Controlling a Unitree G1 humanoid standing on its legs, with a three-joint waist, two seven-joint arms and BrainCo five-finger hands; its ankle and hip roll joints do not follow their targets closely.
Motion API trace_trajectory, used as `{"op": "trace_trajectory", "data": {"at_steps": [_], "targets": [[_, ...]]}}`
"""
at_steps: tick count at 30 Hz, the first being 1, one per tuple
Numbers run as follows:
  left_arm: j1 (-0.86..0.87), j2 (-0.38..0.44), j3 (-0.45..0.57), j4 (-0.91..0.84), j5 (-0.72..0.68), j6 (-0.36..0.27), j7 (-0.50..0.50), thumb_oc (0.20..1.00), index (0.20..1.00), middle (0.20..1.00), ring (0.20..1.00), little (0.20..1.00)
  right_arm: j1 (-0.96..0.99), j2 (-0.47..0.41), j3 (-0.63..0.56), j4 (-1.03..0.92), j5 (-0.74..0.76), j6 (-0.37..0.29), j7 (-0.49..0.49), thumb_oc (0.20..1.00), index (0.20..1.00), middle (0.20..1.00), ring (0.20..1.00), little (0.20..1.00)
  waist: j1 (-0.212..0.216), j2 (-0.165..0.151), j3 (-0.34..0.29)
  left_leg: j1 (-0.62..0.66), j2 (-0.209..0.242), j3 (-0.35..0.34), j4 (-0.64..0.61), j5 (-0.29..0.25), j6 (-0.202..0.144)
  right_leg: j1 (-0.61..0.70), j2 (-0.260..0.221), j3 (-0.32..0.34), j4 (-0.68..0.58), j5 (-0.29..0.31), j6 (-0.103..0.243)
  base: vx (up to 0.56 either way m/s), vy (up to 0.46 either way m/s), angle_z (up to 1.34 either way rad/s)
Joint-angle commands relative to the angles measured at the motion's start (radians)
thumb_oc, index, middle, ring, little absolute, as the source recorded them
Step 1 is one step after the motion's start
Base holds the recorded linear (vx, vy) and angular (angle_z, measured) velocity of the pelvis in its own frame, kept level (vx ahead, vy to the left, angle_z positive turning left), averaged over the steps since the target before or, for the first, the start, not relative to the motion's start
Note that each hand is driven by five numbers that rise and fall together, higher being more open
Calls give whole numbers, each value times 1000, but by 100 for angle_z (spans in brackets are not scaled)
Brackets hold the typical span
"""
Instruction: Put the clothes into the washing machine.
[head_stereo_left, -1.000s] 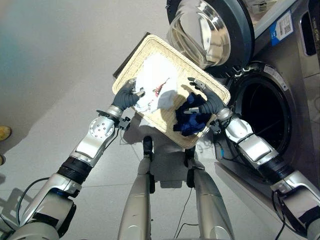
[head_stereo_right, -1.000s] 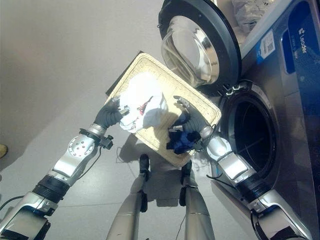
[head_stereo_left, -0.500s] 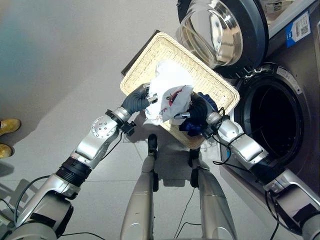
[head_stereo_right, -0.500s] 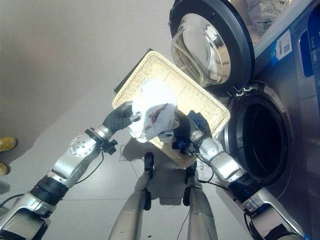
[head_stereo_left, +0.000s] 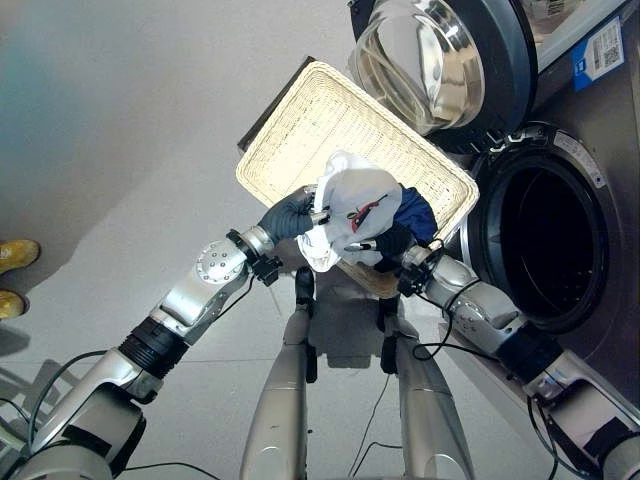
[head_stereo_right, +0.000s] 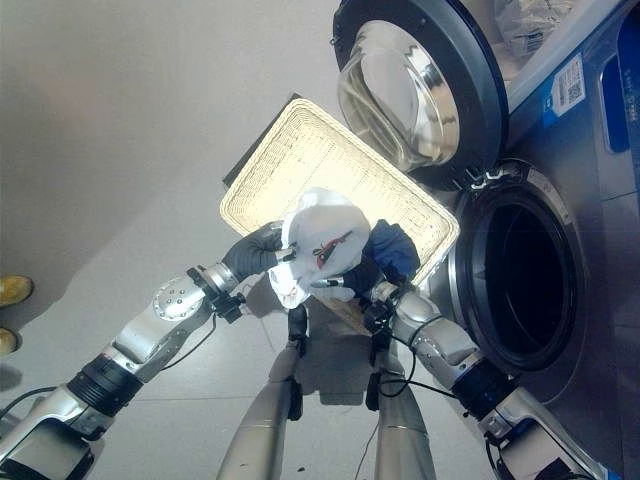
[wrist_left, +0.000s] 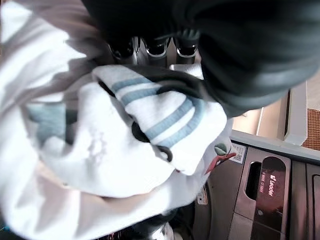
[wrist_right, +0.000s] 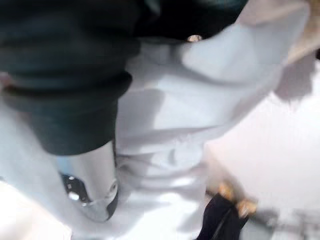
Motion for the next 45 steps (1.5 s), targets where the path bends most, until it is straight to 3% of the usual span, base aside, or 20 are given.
{"op": "trace_trajectory", "data": {"at_steps": [1,3,9,10,11,12,13,23,26,27,28,32,34,36,37,40,42,45], "targets": [[-29,-22,7,-81,14,-54,40,200,200,200,200,200,10,38,25,-185,185,6,116,1000,1000,1000,1000,1000,-22,8,-10,16,-94,77,49,-120,27,49,47,-22,-103,15,33,-12,-43,-5],[-15,-10,10,-70,14,-67,35,200,200,200,200,200,33,38,16,-180,263,8,139,1000,1000,1000,1000,1000,-21,8,-10,16,-91,77,46,-118,25,49,47,-26,-104,17,34,-9,-45,-5],[0,-7,5,-74,12,-75,-20,200,200,200,200,200,53,48,7,-155,314,-19,139,1000,1000,1000,1000,1000,-20,8,-10,10,-90,76,43,-114,25,45,46,-28,-110,22,34,-3,-18,-1],[1,-7,1,-81,7,-75,-36,200,200,200,200,200,56,49,9,-153,330,-23,140,934,934,934,934,934,-20,8,-10,10,-90,76,42,-114,25,45,47,-28,-112,24,34,-8,-12,-3],[2,-7,0,-83,5,-74,-42,200,200,200,200,200,57,50,10,-153,332,-26,138,840,840,840,840,840,-20,8,-10,10,-90,76,41,-113,25,44,48,-27,-113,25,34,-11,-15,-3],[3,-6,-7,-94,-4,-73,-71,200,200,200,200,200,62,50,11,-150,348,-38,141,420,420,420,420,420,-22,9,-10,7,-90,76,39,-112,25,42,48,-26,-116,28,34,0,0,0],[3,-6,-18,-105,1,-66,-83,200,200,200,200,200,66,52,13,-145,370,-49,138,200,200,200,200,200,-22,10,-10,6,-90,75,38,-111,25,41,47,-25,-120,30,34,0,0,0],[-12,3,-87,-132,45,0,-174,216,216,216,216,216,84,68,24,-125,406,-127,71,200,200,200,200,200,-34,14,-10,1,-93,77,24,-104,28,31,52,-7,-137,49,36,-3,2,-1],[-20,8,-116,-139,58,16,-185,492,492,492,492,492,84,68,22,-107,422,-152,50,200,200,200,200,200,-39,13,-10,5,-93,80,18,-103,30,33,53,-1,-146,57,38,-2,4,-3],[-20,8,-116,-139,58,16,-185,492,492,492,492,492,84,68,22,-107,422,-152,50,200,200,200,200,200,-39,13,-10,5,-93,80,18,-103,30,33,53,-1,-146,57,38,1,1,-5],[-22,8,-123,-138,66,20,-175,1000,1000,1000,1000,1000,84,69,21,-100,425,-160,46,200,200,200,200,200,-40,12,-10,6,-93,80,17,-103,30,33,54,1,-148,59,39,0,0,0],[-17,-5,-130,-110,106,30,-9,1000,1000,1000,1000,1000,93,86,18,-56,431,-196,26,200,200,200,200,200,-43,12,-10,5,-95,81,16,-102,32,31,57,5,-149,63,40,0,0,0],[0,-13,-84,-53,217,44,287,1000,1000,1000,1000,1000,114,106,-11,-13,436,-235,3,200,200,200,200,200,-40,11,-10,2,-96,79,15,-99,32,29,58,5,-148,61,39,0,0,0],[3,-14,-77,-43,239,48,330,1000,1000,1000,1000,1000,118,108,-17,-6,437,-242,1,200,200,200,200,200,-40,11,-10,2,-96,79,15,-99,32,29,58,4,-147,60,39,5,-9,-3],[11,-12,-50,-8,306,56,451,1000,1000,1000,1000,1000,126,115,-40,10,439,-256,-19,200,200,200,200,200,-39,12,-10,3,-97,77,13,-98,32,30,59,4,-147,58,39,12,-23,-7],[42,1,27,57,392,105,650,1000,1000,1000,1000,1000,154,123,-101,48,476,-285,-39,200,200,200,200,200,-36,11,-10,4,-96,77,13,-100,28,30,57,1,-144,51,40,19,-24,-5],[111,-10,143,104,328,93,744,1000,1000,1000,1000,1000,205,129,-186,90,545,-341,-33,200,200,200,200,200,-37,11,-10,7,-94,84,19,-108,22,33,54,0,-144,44,40,39,-10,-3],[160,-29,205,127,298,70,781,1000,1000,1000,1000,1000,249,150,-248,102,603,-391,-25,200,200,200,200,200,-41,13,-10,6,-93,89,22,-112,20,31,52,2,-146,44,40,33,4,-5]]}}
